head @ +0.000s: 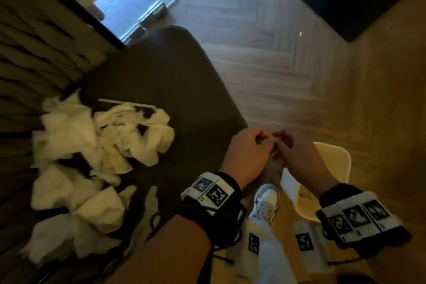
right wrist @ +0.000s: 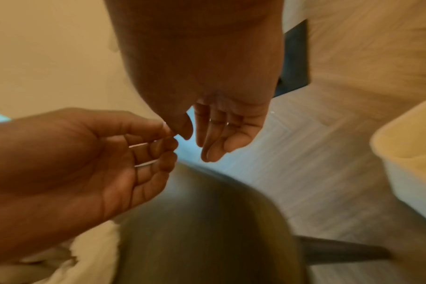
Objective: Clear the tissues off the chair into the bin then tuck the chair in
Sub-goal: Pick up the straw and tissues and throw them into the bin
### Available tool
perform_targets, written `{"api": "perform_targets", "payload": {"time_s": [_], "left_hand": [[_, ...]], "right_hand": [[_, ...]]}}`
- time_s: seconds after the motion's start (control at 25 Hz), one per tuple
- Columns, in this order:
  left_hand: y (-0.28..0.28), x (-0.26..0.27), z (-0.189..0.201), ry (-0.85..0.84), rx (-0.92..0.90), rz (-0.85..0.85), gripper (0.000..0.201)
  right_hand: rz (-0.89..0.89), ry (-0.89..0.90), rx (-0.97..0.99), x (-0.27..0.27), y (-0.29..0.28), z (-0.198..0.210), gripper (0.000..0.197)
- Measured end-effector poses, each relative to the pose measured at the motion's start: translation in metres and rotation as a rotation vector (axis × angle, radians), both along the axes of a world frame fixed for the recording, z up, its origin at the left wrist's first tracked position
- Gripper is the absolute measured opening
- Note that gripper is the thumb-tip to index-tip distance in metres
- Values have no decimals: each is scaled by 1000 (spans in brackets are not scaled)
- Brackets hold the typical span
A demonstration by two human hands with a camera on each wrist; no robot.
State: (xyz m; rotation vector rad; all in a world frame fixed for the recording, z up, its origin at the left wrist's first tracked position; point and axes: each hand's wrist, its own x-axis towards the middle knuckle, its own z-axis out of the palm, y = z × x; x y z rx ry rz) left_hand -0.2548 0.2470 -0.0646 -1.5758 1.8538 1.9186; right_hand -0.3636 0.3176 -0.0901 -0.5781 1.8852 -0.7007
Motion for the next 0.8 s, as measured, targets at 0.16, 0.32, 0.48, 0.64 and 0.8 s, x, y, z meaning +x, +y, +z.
{"api": "perform_targets", "payload": {"time_s": [0.16, 0.32, 0.48, 0.64, 0.8], "left_hand": [[-78, 85, 43, -281, -350, -120, 13], [-121, 164, 32, -661, -551, -412, 71], [-104, 183, -6, -659, -478, -645, 85], [-95, 201, -15, -544, -483, -722, 58], [-75, 229, 23, -214, -503, -593, 44]], "right_hand": [[79, 19, -103, 75, -63, 45, 10], [213, 18, -78, 136, -105, 53, 12], [272, 62, -78, 161, -129, 48, 14], [479, 223, -104, 171, -156, 43, 27], [859, 323, -75, 188, -201, 33, 45]]}}
